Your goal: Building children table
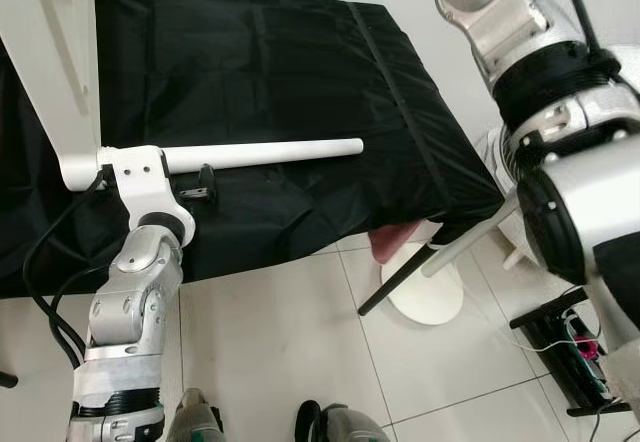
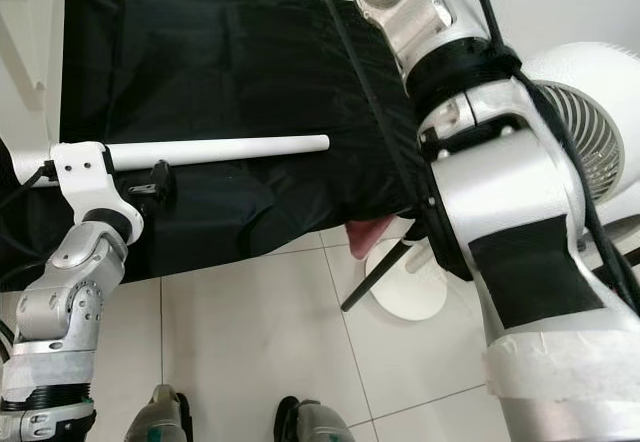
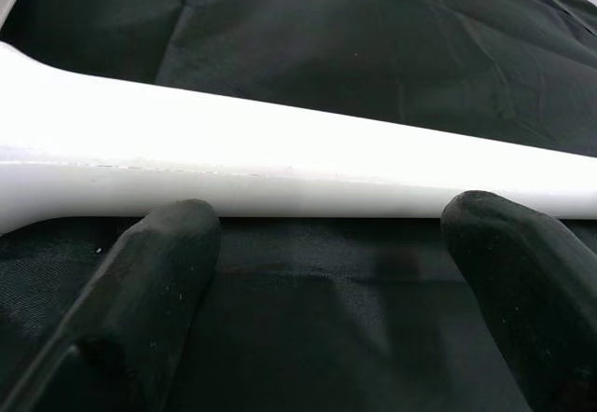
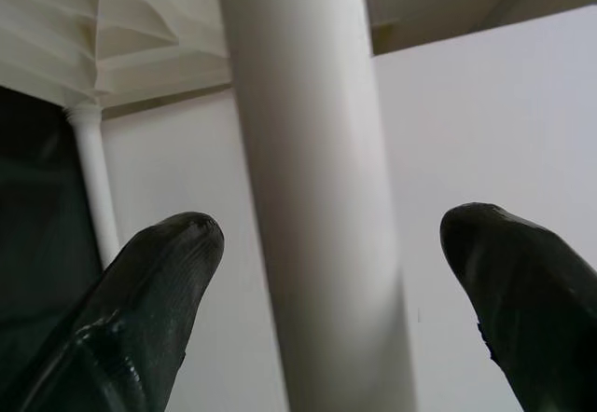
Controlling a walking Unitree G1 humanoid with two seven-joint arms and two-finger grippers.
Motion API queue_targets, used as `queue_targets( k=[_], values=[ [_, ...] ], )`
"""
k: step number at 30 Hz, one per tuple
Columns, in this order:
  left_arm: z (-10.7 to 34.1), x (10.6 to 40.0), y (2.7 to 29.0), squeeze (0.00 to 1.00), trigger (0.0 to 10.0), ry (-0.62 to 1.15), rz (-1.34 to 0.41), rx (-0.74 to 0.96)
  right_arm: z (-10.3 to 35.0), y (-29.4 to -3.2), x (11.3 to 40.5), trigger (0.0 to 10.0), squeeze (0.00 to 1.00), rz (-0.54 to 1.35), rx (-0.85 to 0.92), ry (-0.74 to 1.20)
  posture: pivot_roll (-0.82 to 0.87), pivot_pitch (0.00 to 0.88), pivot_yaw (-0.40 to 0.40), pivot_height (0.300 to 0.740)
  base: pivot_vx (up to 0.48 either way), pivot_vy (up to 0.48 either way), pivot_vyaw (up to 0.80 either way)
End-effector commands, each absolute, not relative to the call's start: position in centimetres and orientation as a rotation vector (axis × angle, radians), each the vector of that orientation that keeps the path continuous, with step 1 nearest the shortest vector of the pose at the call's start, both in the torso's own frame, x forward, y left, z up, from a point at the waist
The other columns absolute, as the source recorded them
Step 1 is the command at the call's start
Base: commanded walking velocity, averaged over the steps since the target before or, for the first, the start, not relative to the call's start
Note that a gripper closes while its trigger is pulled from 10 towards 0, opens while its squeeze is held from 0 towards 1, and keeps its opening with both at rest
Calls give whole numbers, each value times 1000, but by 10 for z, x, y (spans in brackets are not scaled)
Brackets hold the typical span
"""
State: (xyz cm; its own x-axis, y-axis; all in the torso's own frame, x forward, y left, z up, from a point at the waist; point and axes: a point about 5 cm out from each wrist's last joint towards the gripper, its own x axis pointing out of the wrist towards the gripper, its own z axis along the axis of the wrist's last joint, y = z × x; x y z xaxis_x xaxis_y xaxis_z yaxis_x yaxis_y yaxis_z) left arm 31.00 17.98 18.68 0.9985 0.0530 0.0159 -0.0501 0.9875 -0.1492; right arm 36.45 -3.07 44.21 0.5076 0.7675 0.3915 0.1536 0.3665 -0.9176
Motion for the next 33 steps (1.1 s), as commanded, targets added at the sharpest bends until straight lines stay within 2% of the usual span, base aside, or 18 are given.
queue_targets(
  k=[1,2,6,7,16,17,18,20,23,33],
  values=[
    [183,309,177,0,10000,9,53,-153,448,-31,363,5412,0,477,-1162,-1010,84,73,-172,740,0,0,0],
    [182,309,176,0,10000,14,54,-157,452,-30,361,2824,0,470,-1152,-1025,83,74,-172,740,0,0,0],
    [182,308,176,0,10000,16,55,-160,455,-30,359,2824,0,466,-1146,-1035,83,74,-172,740,0,0,0],
    [182,307,176,0,10000,18,57,-165,459,-30,358,0,0,457,-1140,-1051,86,74,-175,740,0,0,0],
    [177,310,179,0,10000,46,129,-295,470,-37,354,0,0,410,-1109,-1099,79,62,-174,740,0,0,0],
    [175,313,183,0,10000,53,155,-355,472,-39,353,157,0,396,-1101,-1106,77,59,-172,740,0,0,0],
    [173,318,189,0,10000,60,205,-446,475,-42,353,10000,0,379,-1098,-1116,71,54,-166,740,0,0,0],
    [173,318,189,0,10000,60,205,-446,475,-42,353,10000,0,379,-1098,-1116,71,54,-166,740,0,0,0],
    [173,329,201,0,10000,59,279,-557,480,-47,351,10000,0,345,-1086,-1139,64,49,-159,740,0,0,0],
    [194,355,215,0,10000,2,315,-596,489,-56,346,10000,0,303,-1067,-1182,44,48,-141,740,0,0,0]
  ],
)
